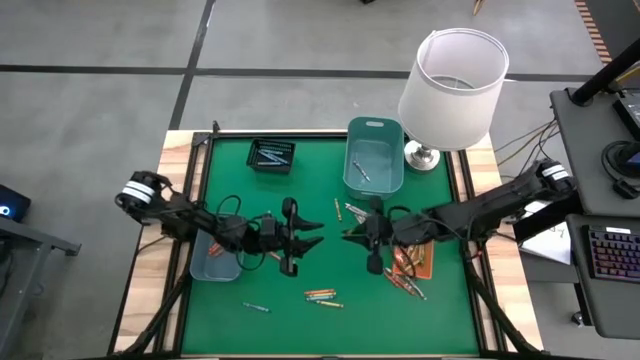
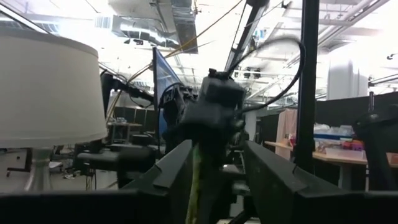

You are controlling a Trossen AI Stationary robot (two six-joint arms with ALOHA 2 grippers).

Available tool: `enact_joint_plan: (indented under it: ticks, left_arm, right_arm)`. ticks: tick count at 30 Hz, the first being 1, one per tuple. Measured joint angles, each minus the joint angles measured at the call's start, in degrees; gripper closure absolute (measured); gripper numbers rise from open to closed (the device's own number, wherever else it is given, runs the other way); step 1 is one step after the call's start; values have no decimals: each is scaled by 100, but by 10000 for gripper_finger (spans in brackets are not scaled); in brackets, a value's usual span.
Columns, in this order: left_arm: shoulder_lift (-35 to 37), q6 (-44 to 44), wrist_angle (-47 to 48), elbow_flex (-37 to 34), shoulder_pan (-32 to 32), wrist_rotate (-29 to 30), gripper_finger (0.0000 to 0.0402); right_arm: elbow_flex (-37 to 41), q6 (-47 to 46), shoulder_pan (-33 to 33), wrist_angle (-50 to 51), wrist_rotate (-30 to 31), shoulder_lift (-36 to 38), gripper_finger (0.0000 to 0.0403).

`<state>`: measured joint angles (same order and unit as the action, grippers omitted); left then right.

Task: Sort crayons
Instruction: Put the green crayon into the orange bin

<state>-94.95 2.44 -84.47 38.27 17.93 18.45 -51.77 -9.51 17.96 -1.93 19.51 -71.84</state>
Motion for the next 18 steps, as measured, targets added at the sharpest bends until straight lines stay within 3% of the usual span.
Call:
enact_joint_plan:
  ticks: [5, 10, 14, 18]
  left_arm:
    - [393, -2, 44, -382, 0, 4, 275]
    - [583, 0, 47, -577, 0, 7, 276]
    - [603, 4, 57, -628, 0, 30, 276]
    - [605, 12, 103, -630, -4, 43, 276]
  right_arm:
    - [-383, -1888, 1, 3130, -173, 184, 384]
    - [-603, -3665, 120, 6042, -1386, -23, 385]
    - [-581, -4405, 287, 7154, -1886, -235, 384]
    - [-581, -4506, 354, 7304, -1891, -448, 375]
